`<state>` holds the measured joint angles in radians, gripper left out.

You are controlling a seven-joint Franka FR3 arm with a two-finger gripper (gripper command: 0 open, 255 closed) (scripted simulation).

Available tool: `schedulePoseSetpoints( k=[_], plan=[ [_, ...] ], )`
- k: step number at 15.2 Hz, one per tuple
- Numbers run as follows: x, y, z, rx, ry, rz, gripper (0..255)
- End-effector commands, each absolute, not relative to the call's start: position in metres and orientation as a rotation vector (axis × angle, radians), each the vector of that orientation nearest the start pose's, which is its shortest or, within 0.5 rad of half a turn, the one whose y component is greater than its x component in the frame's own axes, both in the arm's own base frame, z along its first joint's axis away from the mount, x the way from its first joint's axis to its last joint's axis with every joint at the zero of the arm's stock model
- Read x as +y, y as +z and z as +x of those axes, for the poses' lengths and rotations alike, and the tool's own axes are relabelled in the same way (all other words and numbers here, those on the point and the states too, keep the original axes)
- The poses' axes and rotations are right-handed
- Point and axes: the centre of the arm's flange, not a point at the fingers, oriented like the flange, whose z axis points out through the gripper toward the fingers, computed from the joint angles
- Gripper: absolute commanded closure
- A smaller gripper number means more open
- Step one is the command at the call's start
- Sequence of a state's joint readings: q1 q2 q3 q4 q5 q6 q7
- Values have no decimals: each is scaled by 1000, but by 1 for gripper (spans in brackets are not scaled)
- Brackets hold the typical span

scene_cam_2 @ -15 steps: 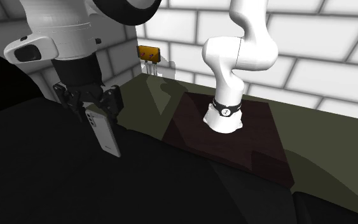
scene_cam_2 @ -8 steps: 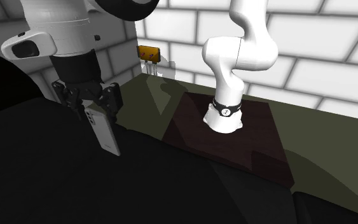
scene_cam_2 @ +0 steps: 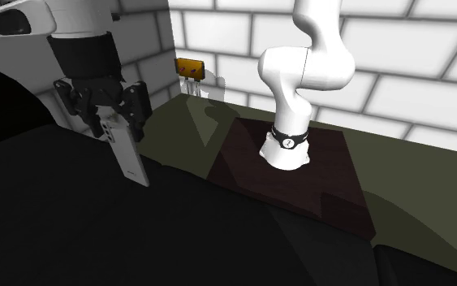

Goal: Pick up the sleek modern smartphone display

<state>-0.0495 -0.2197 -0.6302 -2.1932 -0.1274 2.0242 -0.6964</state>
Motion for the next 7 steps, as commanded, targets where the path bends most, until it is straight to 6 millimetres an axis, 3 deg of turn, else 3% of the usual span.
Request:
schedulePoseSetpoints(
  k=[1, 5, 7],
  plan=[
    [-326, 471, 376, -130, -29, -3136, 255],
    [-326, 492, 376, -130, -29, -3136, 255],
    [-326, 493, 376, -130, -29, -3136, 255]
  ],
)
